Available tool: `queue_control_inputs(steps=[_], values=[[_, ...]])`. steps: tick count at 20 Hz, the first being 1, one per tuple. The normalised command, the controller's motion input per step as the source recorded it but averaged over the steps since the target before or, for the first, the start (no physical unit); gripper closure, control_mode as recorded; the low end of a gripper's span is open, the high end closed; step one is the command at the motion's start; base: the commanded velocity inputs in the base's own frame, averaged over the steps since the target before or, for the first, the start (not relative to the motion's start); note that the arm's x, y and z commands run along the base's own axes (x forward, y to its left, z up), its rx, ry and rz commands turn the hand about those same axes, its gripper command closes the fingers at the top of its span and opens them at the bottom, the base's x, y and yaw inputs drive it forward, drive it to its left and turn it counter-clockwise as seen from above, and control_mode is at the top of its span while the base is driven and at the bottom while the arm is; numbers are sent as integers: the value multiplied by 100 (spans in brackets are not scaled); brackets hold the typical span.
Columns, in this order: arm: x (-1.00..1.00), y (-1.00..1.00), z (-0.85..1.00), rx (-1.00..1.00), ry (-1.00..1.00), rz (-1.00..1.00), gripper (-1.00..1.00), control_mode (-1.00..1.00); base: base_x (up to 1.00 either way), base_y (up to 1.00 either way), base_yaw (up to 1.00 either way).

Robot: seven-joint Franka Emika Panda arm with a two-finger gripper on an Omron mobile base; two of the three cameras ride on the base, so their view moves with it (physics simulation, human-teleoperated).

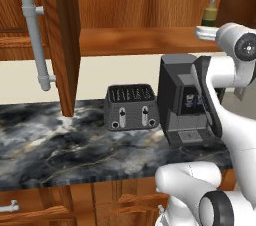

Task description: Move the condiment bottle and oil and vinegar bottle from the cabinet to the dining counter.

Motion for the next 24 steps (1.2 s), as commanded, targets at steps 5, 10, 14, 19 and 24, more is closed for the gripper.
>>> queue_control_inputs(steps=[5, 10, 14, 19, 24], values=[[40, 0, 0, 0, 2, 0, -100, -100, 0, 0, 0], [41, -13, 2, 0, 5, 0, -100, -100, 0, 0, 0], [32, -27, 16, 0, 0, 1, -100, -100, 0, 0, 0], [26, -28, 10, 0, 0, 1, -100, -100, 0, 0, 0], [37, -10, 1, 0, 0, 0, -100, -100, 0, 0, 0]])
